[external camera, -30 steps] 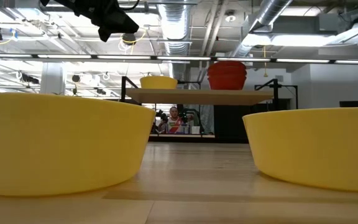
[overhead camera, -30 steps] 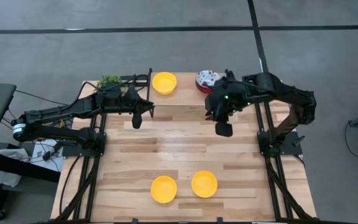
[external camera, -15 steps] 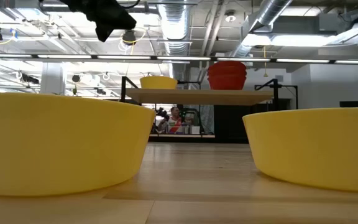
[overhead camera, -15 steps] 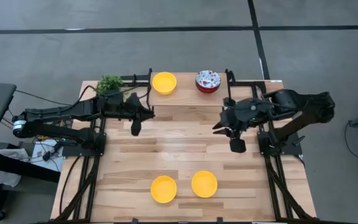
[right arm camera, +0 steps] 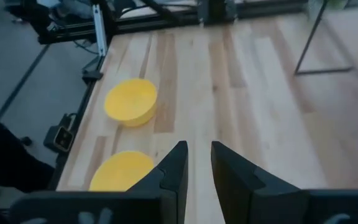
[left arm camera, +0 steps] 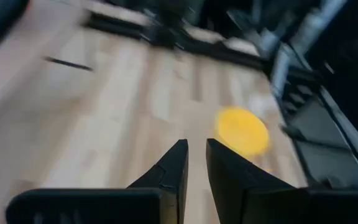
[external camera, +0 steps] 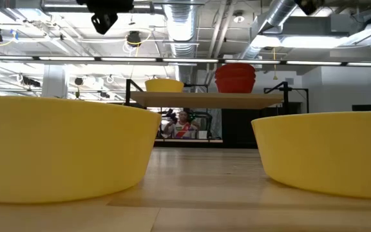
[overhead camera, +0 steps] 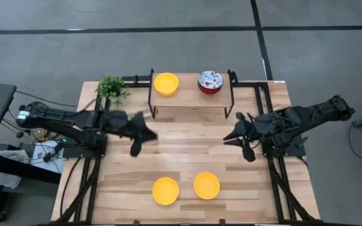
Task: Pick & Place Mini bowls
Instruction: Stack the left yellow bowl on top of the yellow bowl on the shelf
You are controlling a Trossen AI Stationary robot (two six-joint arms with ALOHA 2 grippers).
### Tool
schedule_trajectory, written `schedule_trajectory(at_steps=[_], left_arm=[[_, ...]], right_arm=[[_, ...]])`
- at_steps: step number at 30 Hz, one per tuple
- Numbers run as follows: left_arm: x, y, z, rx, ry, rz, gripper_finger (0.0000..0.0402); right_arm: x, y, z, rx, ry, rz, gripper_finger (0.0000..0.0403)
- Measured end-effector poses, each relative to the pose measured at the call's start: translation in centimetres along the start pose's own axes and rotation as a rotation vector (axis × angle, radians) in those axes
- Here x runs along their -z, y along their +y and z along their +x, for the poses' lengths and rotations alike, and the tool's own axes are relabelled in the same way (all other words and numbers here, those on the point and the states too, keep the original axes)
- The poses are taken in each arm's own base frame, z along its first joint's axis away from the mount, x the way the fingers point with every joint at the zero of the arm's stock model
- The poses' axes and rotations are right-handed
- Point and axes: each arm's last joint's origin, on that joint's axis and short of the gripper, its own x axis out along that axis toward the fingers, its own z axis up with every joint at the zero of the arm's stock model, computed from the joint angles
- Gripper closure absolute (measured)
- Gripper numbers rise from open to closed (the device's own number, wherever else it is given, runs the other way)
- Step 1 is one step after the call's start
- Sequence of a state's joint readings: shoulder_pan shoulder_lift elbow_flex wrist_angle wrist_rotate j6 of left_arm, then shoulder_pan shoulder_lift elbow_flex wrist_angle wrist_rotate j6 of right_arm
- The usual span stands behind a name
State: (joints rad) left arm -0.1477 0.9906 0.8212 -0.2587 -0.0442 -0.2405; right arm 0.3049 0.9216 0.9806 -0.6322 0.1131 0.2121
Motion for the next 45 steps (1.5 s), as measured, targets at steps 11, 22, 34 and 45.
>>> schedule_trajectory(at_steps=[11,22,34,45], left_arm=[[5.1,-7.1,4.0,0.190,0.276,0.091,0.0344],[8.5,-10.8,6.3,0.096,0.298,-0.010,0.0344],[7.1,-12.8,7.2,0.125,0.271,-0.035,0.0366],[7.7,-11.7,7.4,0.065,0.322,-0.093,0.0358]], right_arm=[[4.4,2.6,2.1,-0.100,0.105,0.028,0.0342],[5.4,5.3,3.3,-0.056,0.116,-0.121,0.0342],[7.4,8.9,3.1,0.016,0.094,-0.101,0.0342],[9.4,10.9,4.9,0.134,0.098,-0.063,0.0342]])
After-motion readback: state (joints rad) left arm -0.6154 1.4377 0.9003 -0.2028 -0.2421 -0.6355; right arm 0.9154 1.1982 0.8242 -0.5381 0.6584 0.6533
